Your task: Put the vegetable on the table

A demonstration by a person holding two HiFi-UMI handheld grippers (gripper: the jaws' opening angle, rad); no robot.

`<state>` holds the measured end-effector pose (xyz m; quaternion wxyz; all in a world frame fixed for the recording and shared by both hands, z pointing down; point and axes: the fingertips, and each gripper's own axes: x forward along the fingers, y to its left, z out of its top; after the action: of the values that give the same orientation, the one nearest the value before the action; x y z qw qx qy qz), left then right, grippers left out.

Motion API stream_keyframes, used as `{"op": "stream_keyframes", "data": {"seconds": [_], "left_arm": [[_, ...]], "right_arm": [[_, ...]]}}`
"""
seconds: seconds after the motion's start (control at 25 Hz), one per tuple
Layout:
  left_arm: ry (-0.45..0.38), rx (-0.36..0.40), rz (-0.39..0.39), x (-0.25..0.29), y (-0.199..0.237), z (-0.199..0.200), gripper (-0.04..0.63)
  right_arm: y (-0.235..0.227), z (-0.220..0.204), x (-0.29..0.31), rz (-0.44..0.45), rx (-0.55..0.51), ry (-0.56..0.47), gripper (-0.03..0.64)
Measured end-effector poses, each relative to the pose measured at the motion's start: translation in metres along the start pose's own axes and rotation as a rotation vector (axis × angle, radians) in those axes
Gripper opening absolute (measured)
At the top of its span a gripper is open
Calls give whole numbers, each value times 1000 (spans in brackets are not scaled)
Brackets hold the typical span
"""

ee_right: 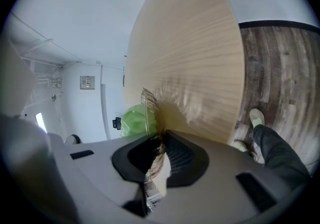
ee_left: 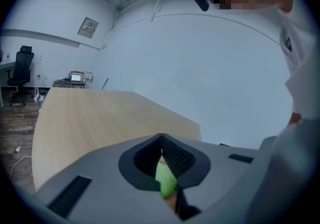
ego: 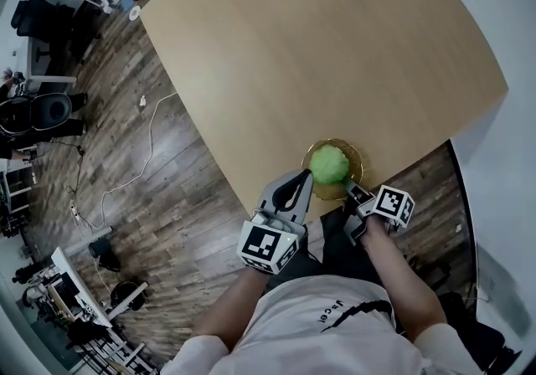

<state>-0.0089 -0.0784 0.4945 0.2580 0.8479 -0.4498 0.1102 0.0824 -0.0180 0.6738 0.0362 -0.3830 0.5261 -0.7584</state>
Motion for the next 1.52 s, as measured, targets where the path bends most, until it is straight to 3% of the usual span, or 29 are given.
{"op": "stream_keyframes", "data": {"seconds": [0.4,0.6,1.04,1.12,1.28,1.52], "left_arm": [[-35,-1,29,-2,16,16,14],[-46,-2,34,-5,19,19,14],[-53,-13,9,-12,24,25,14],[-49,-15,0,-15,22,27,14],[-52,-6,-40,-26,12,34,14],[-34,22,-90,-45,-7,44,14]], "right_arm": [[19,25,33,-63,-21,-15,49],[15,27,31,-149,-62,3,122],[19,23,9,-228,-148,-2,129],[29,21,2,-220,-184,-19,125],[58,13,-16,-163,-255,-73,49],[118,-3,-40,-36,-381,-150,31]]}}
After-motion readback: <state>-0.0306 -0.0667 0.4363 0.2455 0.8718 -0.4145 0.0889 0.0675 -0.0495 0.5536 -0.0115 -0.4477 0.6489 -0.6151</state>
